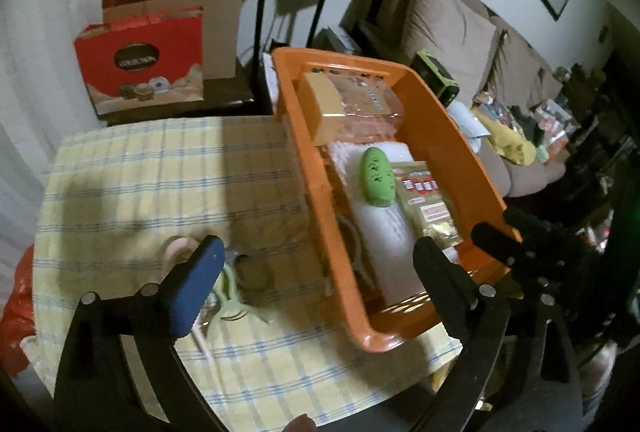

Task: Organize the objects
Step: 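Move the left gripper out of the basket toward the pink clothespin clip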

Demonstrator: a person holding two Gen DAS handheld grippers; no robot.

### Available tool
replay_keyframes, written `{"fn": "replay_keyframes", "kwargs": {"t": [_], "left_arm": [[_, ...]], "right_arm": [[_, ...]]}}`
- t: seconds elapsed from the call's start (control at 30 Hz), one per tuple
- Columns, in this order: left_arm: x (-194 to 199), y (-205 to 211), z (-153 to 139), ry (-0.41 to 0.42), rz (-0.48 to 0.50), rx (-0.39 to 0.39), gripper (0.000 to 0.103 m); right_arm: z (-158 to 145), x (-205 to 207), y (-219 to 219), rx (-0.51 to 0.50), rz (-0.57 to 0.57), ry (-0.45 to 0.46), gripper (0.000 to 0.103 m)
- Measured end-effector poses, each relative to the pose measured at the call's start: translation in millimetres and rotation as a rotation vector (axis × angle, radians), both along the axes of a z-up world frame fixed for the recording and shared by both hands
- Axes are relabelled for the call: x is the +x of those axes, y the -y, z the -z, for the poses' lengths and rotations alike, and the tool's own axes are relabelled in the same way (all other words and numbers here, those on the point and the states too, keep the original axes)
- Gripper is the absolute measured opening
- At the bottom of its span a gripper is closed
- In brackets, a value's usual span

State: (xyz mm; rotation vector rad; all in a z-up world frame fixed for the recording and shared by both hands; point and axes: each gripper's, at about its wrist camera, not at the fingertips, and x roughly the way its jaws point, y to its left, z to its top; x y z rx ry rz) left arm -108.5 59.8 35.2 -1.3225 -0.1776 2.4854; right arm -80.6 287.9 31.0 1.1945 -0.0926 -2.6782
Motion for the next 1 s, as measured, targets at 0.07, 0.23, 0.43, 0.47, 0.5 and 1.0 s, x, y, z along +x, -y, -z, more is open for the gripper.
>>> {"fn": "replay_keyframes", "kwargs": {"t": [0.07, 0.23, 0.43, 0.47, 0.5, 1.0], "left_arm": [[7, 3, -1, -0.017, -0.006, -0.015, 0.100], [24, 12, -3, -0.074, -0.045, -0.057, 0.103], [37, 25, -4, -0.105, -0.078, -0.085, 0.103], [39, 28, -4, -0.105, -0.085, -0.087, 0.103], [41, 30, -4, -0.104, -0.088, -0.086, 0.103], [57, 102, 3, -0.095, -0.194, -0.128, 0.102]], "right_arm": [[-3, 2, 5, 0.017, 0.000, -0.009, 0.087], [-8, 6, 15, 0.041, 0.006, -0.030, 0.100], [-13, 13, 31, 0.053, -0.011, -0.046, 0.102], [-14, 14, 34, 0.050, -0.016, -0.045, 0.102], [-14, 15, 36, 0.046, -0.020, -0.044, 0.102], [-4, 25, 104, 0.050, -0.172, -0.023, 0.093]]}}
